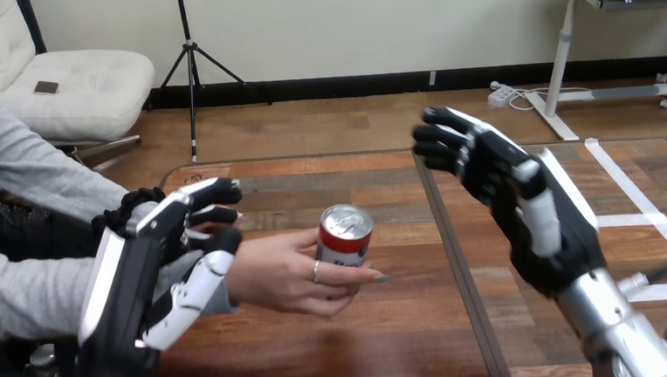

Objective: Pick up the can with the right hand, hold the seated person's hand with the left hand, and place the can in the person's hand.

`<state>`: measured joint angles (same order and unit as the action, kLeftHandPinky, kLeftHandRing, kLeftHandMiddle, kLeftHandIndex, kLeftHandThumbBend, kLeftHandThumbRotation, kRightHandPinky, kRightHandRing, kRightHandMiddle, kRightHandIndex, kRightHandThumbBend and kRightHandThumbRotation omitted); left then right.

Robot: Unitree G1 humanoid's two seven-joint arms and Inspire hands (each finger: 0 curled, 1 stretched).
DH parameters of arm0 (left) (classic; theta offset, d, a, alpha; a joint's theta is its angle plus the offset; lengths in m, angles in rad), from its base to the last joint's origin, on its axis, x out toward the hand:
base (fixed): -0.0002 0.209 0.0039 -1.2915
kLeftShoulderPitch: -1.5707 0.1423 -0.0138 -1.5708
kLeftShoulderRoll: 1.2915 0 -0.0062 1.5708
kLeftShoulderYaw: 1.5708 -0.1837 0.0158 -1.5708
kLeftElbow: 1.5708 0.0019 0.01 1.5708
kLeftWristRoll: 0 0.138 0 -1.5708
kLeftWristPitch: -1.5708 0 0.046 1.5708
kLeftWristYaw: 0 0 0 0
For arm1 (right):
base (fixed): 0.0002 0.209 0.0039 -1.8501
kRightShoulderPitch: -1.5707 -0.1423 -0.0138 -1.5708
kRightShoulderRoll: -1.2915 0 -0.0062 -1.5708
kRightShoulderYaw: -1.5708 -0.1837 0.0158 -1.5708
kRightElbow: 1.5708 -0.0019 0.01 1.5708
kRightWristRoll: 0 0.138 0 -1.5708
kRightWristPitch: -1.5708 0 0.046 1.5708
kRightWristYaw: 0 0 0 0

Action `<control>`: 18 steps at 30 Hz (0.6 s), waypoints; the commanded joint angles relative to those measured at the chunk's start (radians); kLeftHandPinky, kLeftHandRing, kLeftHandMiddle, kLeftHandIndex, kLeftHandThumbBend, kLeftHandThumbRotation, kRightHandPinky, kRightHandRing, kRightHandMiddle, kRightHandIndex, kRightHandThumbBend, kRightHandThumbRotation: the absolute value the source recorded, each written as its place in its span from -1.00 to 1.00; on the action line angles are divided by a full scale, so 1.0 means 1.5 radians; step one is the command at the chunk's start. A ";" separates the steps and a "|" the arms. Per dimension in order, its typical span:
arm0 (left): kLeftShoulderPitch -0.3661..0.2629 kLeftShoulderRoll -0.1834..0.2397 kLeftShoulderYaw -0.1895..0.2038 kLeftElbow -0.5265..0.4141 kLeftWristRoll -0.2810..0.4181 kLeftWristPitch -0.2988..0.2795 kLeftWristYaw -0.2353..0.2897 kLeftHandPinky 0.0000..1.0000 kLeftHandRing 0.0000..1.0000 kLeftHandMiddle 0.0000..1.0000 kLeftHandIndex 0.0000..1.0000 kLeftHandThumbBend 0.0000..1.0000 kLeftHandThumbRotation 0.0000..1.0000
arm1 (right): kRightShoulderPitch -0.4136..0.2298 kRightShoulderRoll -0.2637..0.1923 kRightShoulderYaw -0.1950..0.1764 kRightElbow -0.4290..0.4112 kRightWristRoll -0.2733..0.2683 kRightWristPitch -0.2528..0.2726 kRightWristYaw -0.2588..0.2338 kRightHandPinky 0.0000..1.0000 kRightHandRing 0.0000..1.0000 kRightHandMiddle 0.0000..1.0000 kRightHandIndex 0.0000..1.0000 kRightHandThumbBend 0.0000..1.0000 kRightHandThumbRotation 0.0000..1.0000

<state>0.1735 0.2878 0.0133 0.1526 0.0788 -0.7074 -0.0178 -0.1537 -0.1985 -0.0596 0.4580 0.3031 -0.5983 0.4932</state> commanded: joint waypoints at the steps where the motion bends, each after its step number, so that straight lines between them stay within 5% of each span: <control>1: -0.016 -0.029 0.004 0.001 -0.026 -0.046 0.002 0.03 0.46 0.51 0.49 -0.17 0.71 | 0.019 0.024 -0.010 -0.055 0.034 0.000 0.011 0.74 0.73 0.71 0.71 0.85 1.00; 8: -0.015 -0.061 0.004 0.056 -0.047 -0.097 -0.002 0.05 0.45 0.50 0.49 -0.26 0.68 | 0.065 0.041 -0.006 -0.089 0.073 0.025 0.029 0.80 0.79 0.75 0.73 0.84 1.00; 18: -0.022 -0.073 0.009 0.110 -0.071 -0.143 -0.025 0.27 0.53 0.51 0.51 -0.35 0.53 | 0.119 0.069 0.001 -0.131 0.074 0.044 0.022 0.86 0.84 0.80 0.76 0.82 1.00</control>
<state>0.1929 0.1836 0.0137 0.2788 -0.0041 -0.8831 -0.0401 0.0334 -0.1205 -0.0579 0.3461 0.3972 -0.5390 0.5307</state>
